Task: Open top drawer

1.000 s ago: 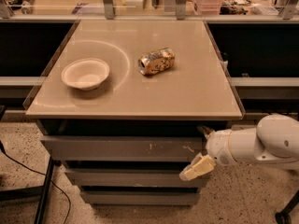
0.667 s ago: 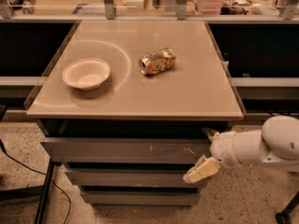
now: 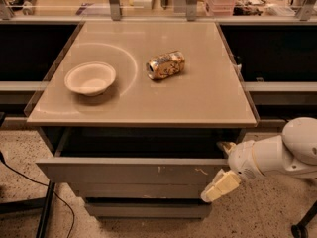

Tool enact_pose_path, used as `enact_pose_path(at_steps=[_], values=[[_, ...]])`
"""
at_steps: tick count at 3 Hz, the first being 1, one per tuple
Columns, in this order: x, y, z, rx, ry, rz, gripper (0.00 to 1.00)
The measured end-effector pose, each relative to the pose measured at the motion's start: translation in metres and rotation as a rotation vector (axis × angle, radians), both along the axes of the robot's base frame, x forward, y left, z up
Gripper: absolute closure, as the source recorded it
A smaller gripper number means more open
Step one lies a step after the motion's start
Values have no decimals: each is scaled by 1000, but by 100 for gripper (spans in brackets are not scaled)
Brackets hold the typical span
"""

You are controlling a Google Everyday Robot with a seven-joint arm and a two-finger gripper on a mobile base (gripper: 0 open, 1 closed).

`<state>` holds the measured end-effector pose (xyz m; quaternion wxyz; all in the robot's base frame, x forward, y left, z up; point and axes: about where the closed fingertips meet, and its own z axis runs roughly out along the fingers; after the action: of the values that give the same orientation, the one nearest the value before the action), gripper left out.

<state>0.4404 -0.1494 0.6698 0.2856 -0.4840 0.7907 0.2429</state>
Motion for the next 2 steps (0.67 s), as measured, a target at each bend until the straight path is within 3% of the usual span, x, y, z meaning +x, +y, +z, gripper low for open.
enact_pose_path(at_steps=[1, 2], values=[[-20, -4, 1, -33, 75, 51, 0], [-42, -1, 1, -26, 141, 107, 0]])
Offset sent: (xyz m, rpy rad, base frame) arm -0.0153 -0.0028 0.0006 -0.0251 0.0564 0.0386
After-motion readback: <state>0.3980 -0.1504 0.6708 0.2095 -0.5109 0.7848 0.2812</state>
